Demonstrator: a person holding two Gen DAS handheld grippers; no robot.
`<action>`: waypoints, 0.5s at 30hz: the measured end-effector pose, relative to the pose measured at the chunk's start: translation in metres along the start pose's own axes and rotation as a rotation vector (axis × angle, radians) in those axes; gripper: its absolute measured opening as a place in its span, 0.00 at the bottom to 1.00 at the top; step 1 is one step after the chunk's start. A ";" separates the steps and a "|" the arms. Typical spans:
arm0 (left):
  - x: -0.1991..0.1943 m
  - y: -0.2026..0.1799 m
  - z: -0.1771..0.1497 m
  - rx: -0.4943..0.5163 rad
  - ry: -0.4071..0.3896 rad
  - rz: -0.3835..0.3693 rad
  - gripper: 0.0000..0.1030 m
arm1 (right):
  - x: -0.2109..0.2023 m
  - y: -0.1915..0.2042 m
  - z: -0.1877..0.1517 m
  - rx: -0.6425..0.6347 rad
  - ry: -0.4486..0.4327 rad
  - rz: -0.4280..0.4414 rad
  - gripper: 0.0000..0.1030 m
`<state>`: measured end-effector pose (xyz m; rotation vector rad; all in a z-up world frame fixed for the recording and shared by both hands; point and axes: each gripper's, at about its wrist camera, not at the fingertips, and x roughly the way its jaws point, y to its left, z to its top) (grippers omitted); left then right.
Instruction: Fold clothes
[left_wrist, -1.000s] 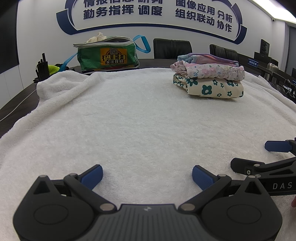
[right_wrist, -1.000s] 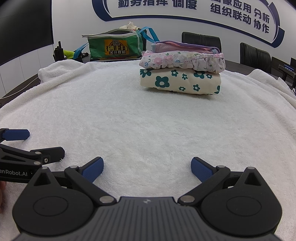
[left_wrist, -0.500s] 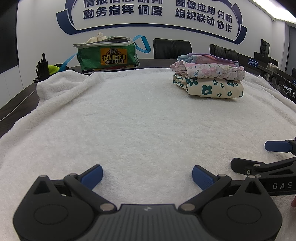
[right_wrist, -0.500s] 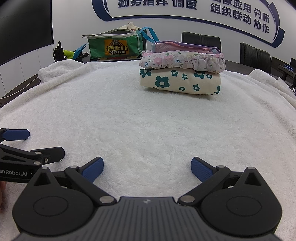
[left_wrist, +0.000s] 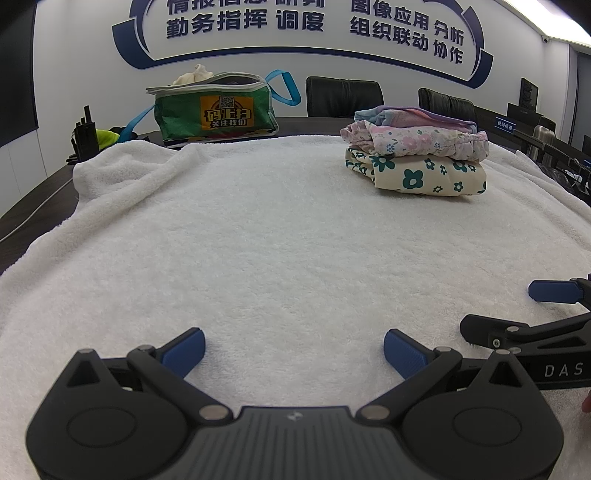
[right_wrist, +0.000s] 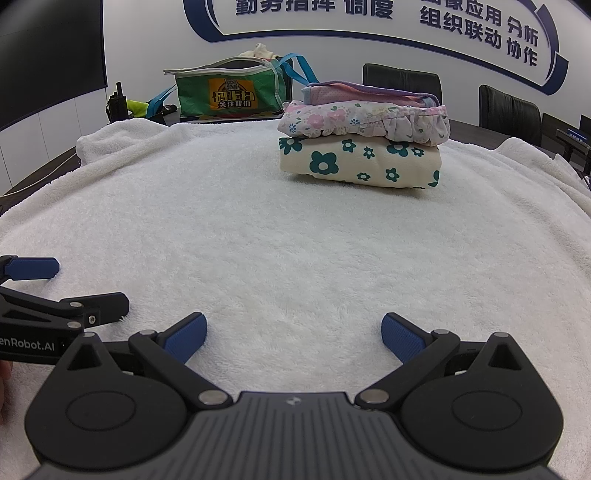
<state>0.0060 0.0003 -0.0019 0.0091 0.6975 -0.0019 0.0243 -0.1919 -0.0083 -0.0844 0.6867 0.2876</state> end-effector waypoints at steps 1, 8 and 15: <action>0.000 0.000 0.000 0.000 0.000 0.000 1.00 | 0.000 0.000 0.000 0.000 0.000 0.000 0.99; -0.001 0.000 -0.001 0.000 0.000 0.000 1.00 | 0.000 0.000 0.000 0.000 0.000 0.000 0.99; -0.001 0.000 -0.001 0.000 -0.001 -0.001 1.00 | 0.000 0.000 0.000 0.000 0.000 0.000 0.99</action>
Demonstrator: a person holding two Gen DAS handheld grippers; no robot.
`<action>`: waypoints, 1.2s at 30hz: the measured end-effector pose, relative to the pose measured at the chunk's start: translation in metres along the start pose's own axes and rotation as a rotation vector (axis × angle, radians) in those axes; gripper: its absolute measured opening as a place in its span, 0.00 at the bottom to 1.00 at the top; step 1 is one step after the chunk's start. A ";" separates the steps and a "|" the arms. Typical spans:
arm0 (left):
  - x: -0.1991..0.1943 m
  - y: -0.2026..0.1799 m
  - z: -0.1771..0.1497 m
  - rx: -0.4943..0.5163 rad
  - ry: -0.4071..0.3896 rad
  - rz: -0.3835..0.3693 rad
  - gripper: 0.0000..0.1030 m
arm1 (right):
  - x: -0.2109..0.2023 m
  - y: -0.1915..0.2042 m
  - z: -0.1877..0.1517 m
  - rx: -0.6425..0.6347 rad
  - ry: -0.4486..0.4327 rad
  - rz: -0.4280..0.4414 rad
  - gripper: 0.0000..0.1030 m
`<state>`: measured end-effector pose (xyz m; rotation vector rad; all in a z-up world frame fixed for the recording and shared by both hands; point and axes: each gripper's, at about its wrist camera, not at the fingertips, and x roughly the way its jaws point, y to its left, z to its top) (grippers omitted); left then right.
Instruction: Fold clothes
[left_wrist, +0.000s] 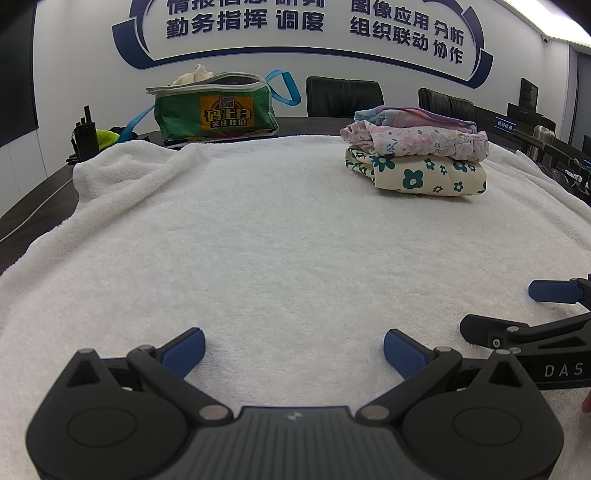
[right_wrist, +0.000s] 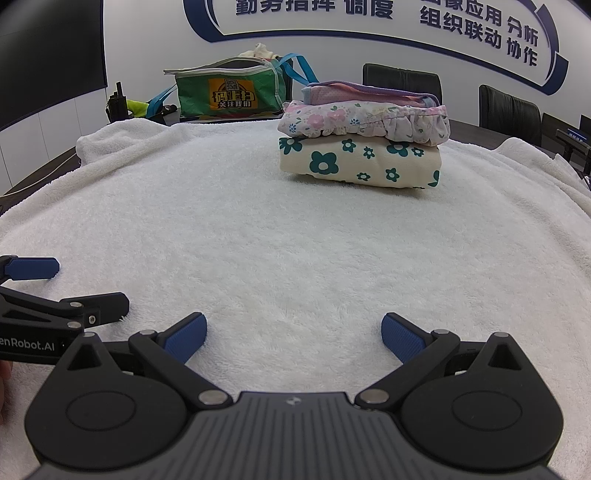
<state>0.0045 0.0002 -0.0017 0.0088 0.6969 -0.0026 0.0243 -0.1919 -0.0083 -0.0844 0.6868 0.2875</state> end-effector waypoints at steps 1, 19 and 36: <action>0.000 0.000 0.000 0.000 0.000 0.000 1.00 | 0.000 0.000 0.000 0.000 0.000 0.000 0.99; 0.006 0.002 0.002 0.000 -0.001 -0.001 1.00 | 0.000 0.000 0.000 0.000 0.000 0.000 0.99; 0.009 0.002 0.003 0.001 -0.001 -0.001 1.00 | 0.000 0.000 0.000 0.000 0.000 0.000 0.99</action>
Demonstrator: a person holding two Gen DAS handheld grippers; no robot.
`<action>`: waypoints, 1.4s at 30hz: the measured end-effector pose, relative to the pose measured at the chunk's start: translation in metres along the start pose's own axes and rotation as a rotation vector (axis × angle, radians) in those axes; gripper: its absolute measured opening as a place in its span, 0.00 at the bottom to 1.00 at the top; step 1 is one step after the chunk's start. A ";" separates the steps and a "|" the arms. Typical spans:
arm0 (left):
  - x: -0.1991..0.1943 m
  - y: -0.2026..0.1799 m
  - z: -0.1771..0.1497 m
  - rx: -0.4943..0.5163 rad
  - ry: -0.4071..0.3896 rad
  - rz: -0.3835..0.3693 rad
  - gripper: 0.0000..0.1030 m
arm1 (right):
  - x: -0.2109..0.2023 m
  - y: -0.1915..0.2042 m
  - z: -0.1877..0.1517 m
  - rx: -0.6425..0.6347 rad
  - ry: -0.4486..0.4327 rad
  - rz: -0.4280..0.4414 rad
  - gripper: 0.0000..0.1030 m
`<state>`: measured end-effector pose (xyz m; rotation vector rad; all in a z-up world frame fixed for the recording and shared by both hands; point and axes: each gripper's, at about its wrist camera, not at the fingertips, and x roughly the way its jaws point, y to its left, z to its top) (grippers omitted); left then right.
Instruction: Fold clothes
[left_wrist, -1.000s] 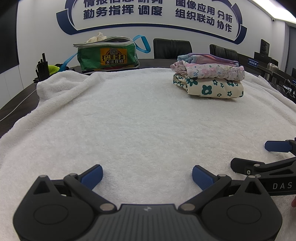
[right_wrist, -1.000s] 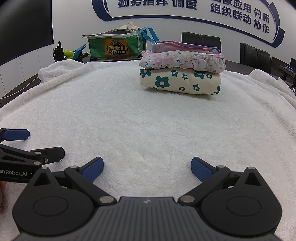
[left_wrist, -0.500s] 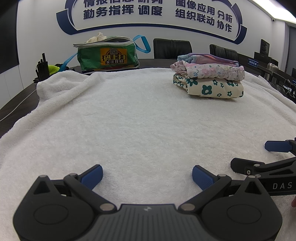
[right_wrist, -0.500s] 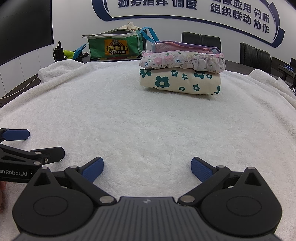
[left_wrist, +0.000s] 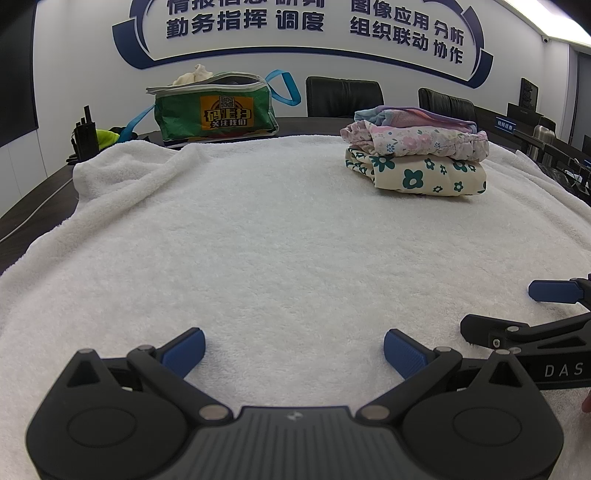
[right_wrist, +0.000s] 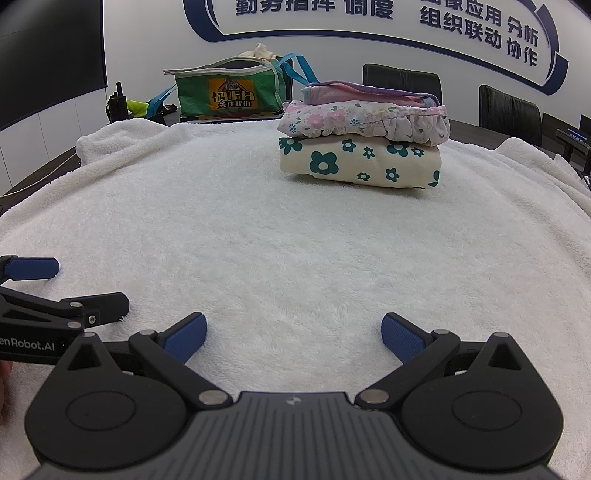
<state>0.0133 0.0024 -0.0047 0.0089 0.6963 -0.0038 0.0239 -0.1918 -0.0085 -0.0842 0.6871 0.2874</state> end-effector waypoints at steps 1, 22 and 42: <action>0.000 0.000 0.000 0.000 0.000 0.000 1.00 | 0.000 0.000 0.000 0.000 0.000 0.000 0.99; 0.001 0.000 0.001 0.001 0.001 0.001 1.00 | 0.000 0.000 0.000 -0.001 0.001 -0.001 0.99; -0.009 -0.001 0.017 -0.018 -0.021 -0.017 1.00 | 0.001 0.001 0.002 -0.002 0.003 -0.001 1.00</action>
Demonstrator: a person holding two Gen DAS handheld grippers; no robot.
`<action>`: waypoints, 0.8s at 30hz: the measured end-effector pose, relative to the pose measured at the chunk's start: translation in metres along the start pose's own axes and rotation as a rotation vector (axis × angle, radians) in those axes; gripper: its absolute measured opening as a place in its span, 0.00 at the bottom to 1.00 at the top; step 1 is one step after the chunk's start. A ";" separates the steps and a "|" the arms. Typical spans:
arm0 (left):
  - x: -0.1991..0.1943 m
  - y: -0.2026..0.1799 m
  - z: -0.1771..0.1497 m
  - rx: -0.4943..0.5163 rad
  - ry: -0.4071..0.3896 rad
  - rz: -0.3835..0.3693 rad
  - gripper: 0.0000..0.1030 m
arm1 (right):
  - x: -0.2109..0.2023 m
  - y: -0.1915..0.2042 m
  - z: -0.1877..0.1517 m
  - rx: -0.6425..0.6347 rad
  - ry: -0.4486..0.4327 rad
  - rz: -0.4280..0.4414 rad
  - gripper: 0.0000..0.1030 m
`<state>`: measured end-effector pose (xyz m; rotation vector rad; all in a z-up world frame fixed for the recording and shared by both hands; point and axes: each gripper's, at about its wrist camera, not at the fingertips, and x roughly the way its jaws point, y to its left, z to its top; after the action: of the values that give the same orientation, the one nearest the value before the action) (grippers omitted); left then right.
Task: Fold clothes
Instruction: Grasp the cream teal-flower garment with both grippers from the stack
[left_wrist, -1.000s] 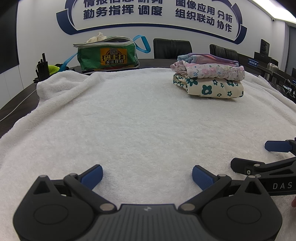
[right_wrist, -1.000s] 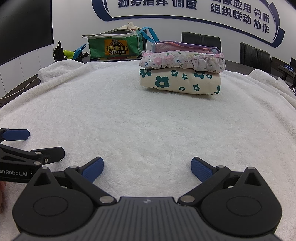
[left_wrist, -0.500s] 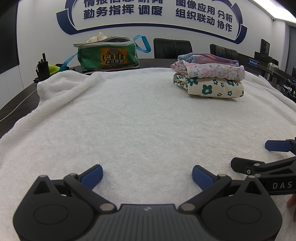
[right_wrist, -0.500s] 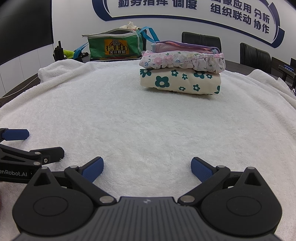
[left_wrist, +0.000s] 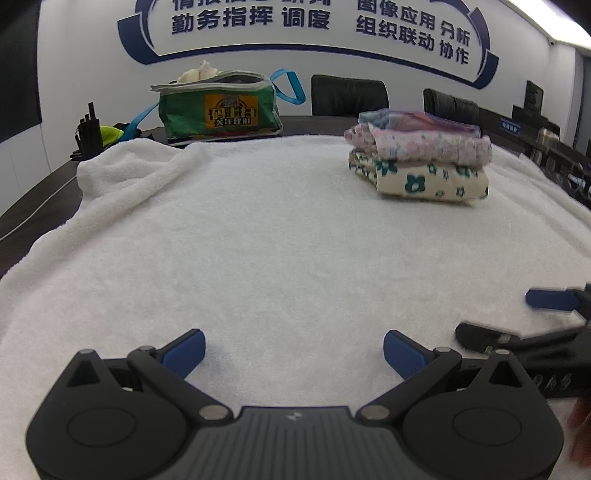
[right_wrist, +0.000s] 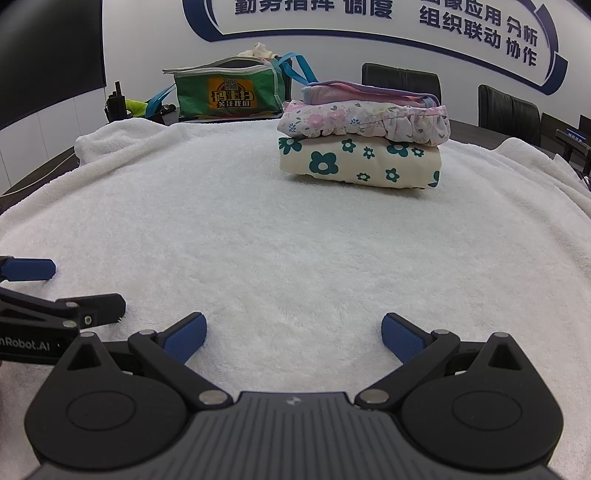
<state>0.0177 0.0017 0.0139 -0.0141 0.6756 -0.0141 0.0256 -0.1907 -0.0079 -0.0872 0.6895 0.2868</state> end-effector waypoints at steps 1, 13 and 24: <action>-0.002 0.000 0.003 -0.003 -0.005 -0.004 1.00 | 0.000 0.000 0.001 -0.007 0.002 0.008 1.00; 0.138 -0.044 0.137 0.070 0.024 -0.218 0.68 | 0.046 -0.130 0.090 0.093 -0.155 0.029 0.96; 0.071 -0.024 0.164 0.044 -0.048 -0.580 0.00 | 0.065 -0.139 0.146 0.115 -0.151 0.289 0.15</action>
<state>0.1751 -0.0226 0.0982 -0.1672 0.6043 -0.5842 0.2032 -0.2833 0.0610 0.1440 0.5665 0.5248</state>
